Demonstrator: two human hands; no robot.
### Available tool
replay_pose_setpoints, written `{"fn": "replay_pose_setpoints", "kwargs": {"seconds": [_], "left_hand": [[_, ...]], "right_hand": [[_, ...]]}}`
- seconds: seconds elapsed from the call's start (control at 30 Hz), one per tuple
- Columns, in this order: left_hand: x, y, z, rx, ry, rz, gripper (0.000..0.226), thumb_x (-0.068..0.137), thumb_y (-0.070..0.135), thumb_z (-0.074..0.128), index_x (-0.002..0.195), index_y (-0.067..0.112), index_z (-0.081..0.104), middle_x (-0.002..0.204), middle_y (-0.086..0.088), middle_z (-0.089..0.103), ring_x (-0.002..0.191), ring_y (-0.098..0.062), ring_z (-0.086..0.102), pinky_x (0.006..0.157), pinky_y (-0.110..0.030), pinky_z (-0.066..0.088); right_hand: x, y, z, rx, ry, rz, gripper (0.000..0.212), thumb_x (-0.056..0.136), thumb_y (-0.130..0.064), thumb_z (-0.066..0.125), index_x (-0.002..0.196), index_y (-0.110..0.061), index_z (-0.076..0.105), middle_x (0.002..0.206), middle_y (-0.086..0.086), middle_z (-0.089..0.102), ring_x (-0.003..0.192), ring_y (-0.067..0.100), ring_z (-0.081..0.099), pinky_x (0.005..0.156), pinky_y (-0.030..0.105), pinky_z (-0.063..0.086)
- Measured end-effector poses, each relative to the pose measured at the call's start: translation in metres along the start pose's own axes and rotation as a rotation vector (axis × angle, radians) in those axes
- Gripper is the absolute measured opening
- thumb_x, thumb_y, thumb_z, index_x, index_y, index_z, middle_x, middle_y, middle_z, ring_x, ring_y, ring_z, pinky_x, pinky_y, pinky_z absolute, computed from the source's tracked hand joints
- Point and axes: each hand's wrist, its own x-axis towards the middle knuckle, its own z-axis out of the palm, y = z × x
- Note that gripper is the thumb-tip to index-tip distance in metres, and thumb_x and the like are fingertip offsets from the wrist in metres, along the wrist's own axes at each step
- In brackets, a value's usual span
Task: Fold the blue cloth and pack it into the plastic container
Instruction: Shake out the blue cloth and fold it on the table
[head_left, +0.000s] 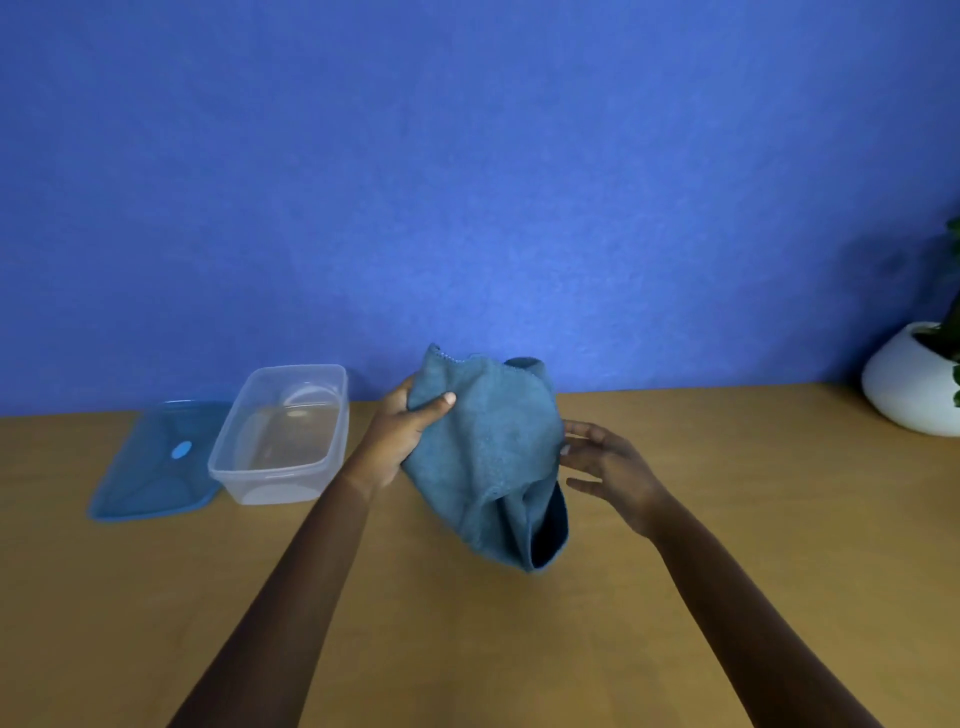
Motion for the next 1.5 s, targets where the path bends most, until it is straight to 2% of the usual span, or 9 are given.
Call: {"fn": "replay_pose_setpoints", "kwargs": {"seconds": [0.13,0.27,0.4,0.57,0.8,1.03,1.2,1.3,1.5], "left_hand": [[0.002,0.012,0.003,0.126,-0.008,0.110,0.020,0.089,0.000,0.056,0.102,0.014,0.061,0.089,0.007,0.066,0.071,0.006,0.067,0.069,-0.008,0.054],[0.002,0.024,0.008,0.184,-0.068,0.182,0.025,0.087,-0.006,0.055,0.105,0.011,0.059,0.088,0.006,0.064,0.070,0.014,0.064,0.070,-0.002,0.050],[0.002,0.032,0.008,0.176,-0.042,0.217,0.025,0.087,-0.005,0.056,0.109,0.005,0.060,0.087,0.006,0.064,0.068,0.013,0.065,0.068,-0.003,0.051],[0.000,0.036,0.002,0.201,0.002,0.204,0.025,0.087,-0.002,0.058,0.111,0.004,0.060,0.086,0.006,0.065,0.067,0.009,0.066,0.065,-0.006,0.053],[-0.004,0.055,0.007,0.315,-0.019,0.241,0.041,0.087,0.007,0.062,0.123,0.020,0.050,0.109,0.001,0.059,0.107,-0.014,0.055,0.101,-0.030,0.037],[-0.003,0.082,0.035,0.422,-0.154,0.385,0.041,0.087,0.011,0.062,0.119,0.031,0.047,0.108,0.009,0.059,0.112,-0.007,0.053,0.103,-0.029,0.034],[0.002,0.084,0.043,0.454,-0.167,0.399,0.022,0.087,0.006,0.062,0.103,0.020,0.059,0.082,0.005,0.057,0.080,0.002,0.053,0.094,-0.025,0.036],[0.001,0.080,0.040,0.453,-0.186,0.364,0.013,0.087,0.007,0.062,0.085,0.020,0.065,0.073,0.016,0.064,0.072,0.004,0.054,0.088,-0.025,0.039],[-0.005,0.063,0.027,0.369,-0.170,0.191,0.012,0.087,0.010,0.062,0.075,0.013,0.064,0.072,-0.004,0.063,0.069,-0.014,0.060,0.064,-0.027,0.048]], "right_hand": [[0.002,-0.010,0.007,0.020,0.036,-0.034,0.029,0.091,-0.018,0.055,0.120,-0.024,0.051,0.119,0.004,0.060,0.109,0.020,0.058,0.081,0.029,0.049],[0.007,-0.016,0.015,-0.007,-0.021,-0.044,0.040,0.092,-0.025,0.055,0.130,-0.023,0.045,0.109,-0.008,0.061,0.111,0.014,0.055,0.092,0.035,0.046],[0.007,-0.009,0.025,0.010,-0.118,-0.012,0.031,0.089,-0.031,0.058,0.119,-0.023,0.055,0.110,-0.005,0.068,0.103,0.010,0.064,0.079,0.027,0.054],[0.011,-0.026,0.029,0.252,0.023,-0.174,0.016,0.092,-0.025,0.054,0.100,-0.019,0.066,0.099,-0.003,0.072,0.091,0.011,0.069,0.069,0.023,0.057],[0.004,-0.098,0.030,-0.038,0.142,-0.489,0.022,0.092,-0.022,0.055,0.070,-0.018,0.057,0.067,-0.005,0.051,0.061,0.004,0.048,0.058,0.017,0.043],[-0.017,-0.172,0.032,-0.352,0.026,-0.792,0.022,0.092,-0.011,0.053,0.089,0.010,0.060,0.078,0.010,0.053,0.073,0.014,0.047,0.063,0.019,0.041],[-0.033,-0.209,0.023,-0.417,0.047,-0.906,0.015,0.091,-0.009,0.055,0.088,0.002,0.065,0.081,0.009,0.052,0.078,0.015,0.047,0.068,0.021,0.038],[-0.040,-0.224,0.013,-0.426,0.111,-0.938,0.017,0.089,-0.010,0.057,0.076,-0.019,0.063,0.065,-0.017,0.061,0.068,-0.003,0.052,0.065,0.010,0.041],[-0.046,-0.245,-0.015,-0.367,0.344,-0.984,0.014,0.085,-0.022,0.060,0.073,-0.023,0.066,0.062,-0.018,0.056,0.065,-0.004,0.048,0.065,0.011,0.039]]}}
